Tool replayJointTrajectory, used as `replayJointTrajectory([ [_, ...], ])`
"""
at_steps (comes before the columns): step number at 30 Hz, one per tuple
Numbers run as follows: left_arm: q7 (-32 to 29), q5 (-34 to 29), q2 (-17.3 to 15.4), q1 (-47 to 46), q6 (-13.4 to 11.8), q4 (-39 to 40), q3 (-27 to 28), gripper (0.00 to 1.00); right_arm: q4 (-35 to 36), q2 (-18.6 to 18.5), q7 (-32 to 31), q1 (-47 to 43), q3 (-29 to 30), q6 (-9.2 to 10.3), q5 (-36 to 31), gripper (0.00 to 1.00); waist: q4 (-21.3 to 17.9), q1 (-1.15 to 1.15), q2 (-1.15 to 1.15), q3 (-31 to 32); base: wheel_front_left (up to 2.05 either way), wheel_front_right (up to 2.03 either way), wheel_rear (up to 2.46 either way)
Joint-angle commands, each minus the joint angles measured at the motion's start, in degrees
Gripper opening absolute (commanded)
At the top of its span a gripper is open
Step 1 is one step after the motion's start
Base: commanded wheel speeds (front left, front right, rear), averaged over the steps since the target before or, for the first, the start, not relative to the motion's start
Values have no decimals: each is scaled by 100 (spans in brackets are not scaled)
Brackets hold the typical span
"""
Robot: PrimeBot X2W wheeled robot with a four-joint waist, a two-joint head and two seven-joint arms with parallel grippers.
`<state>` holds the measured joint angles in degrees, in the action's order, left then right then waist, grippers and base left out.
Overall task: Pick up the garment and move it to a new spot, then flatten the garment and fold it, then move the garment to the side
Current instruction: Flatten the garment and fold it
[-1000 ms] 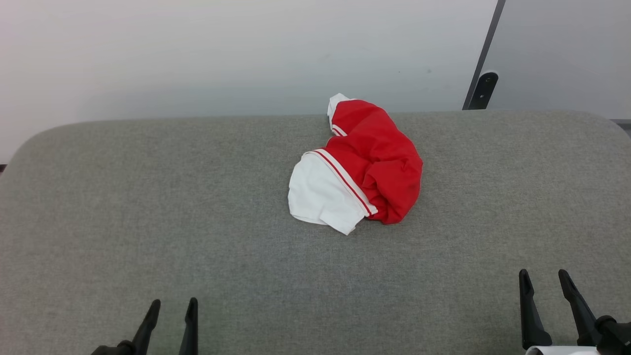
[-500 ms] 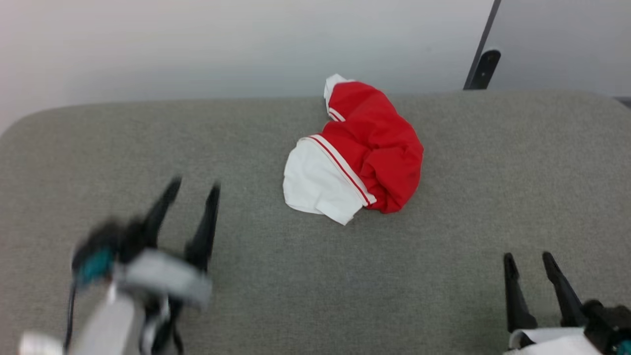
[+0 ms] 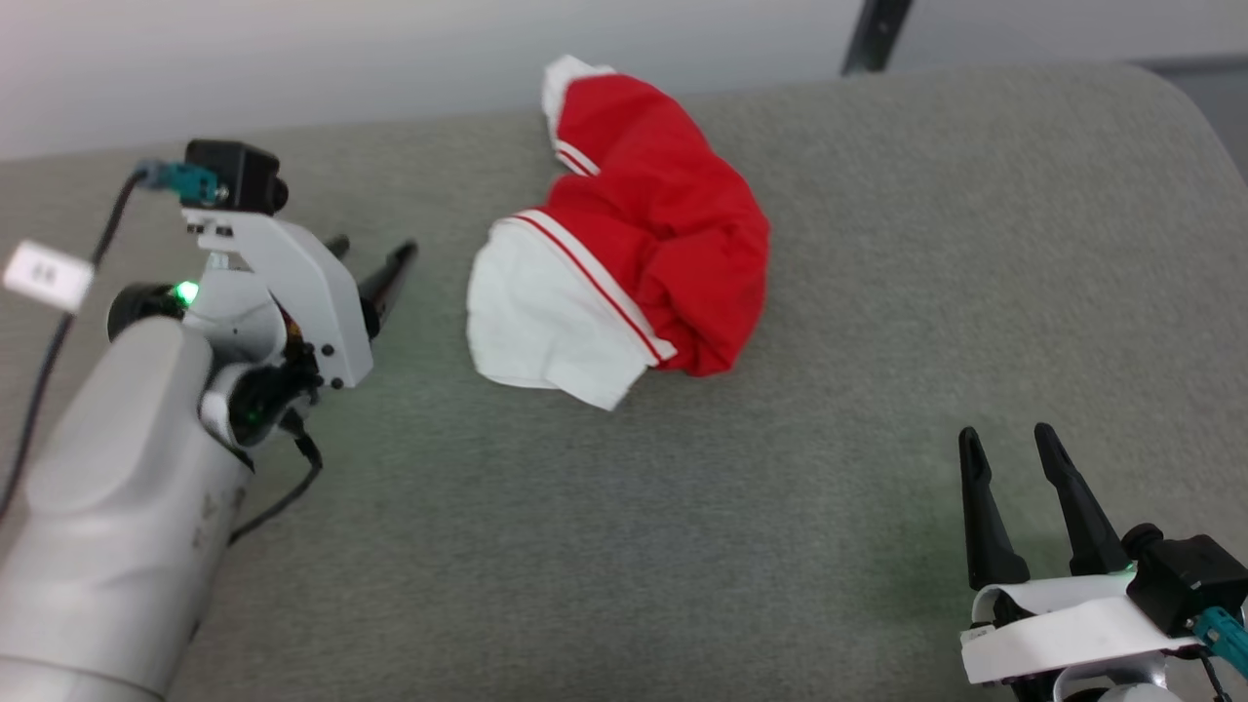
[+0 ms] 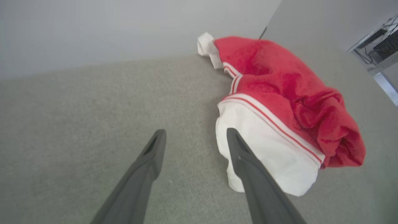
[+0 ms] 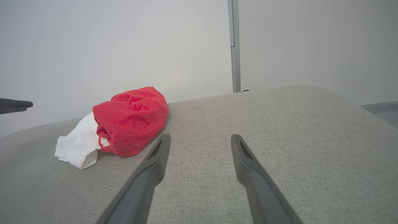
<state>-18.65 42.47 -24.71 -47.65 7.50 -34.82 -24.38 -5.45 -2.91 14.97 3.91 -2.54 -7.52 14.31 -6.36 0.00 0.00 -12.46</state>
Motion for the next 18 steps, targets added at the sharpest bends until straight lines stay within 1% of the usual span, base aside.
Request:
replayJointTrajectory([
  [1,-482,301,-27,-195,-3,-194,-116,100,38,6,26,82,-25,6,72,100,-337,0,0,-339,0,0,0],
  [5,-1470,866,-130,-484,-3,-453,-385,100,98,4,28,149,-47,6,99,100,-453,0,0,-451,0,0,0],
  [7,-1900,1023,-201,-534,-3,-501,-552,100,109,4,28,160,-59,6,110,100,-492,0,0,-490,0,0,0],
  [10,-2201,1124,-323,-605,-3,-535,-732,100,144,4,29,210,-72,6,124,100,-528,0,0,-558,0,0,0],
  [13,-2405,1308,-289,-610,-3,-578,-804,100,159,4,28,228,-76,6,133,100,-535,0,0,-609,0,0,0],
  [18,-2498,1701,-245,-551,-3,-459,-822,100,178,4,28,287,-82,6,153,100,-538,0,0,-684,0,0,0],
])
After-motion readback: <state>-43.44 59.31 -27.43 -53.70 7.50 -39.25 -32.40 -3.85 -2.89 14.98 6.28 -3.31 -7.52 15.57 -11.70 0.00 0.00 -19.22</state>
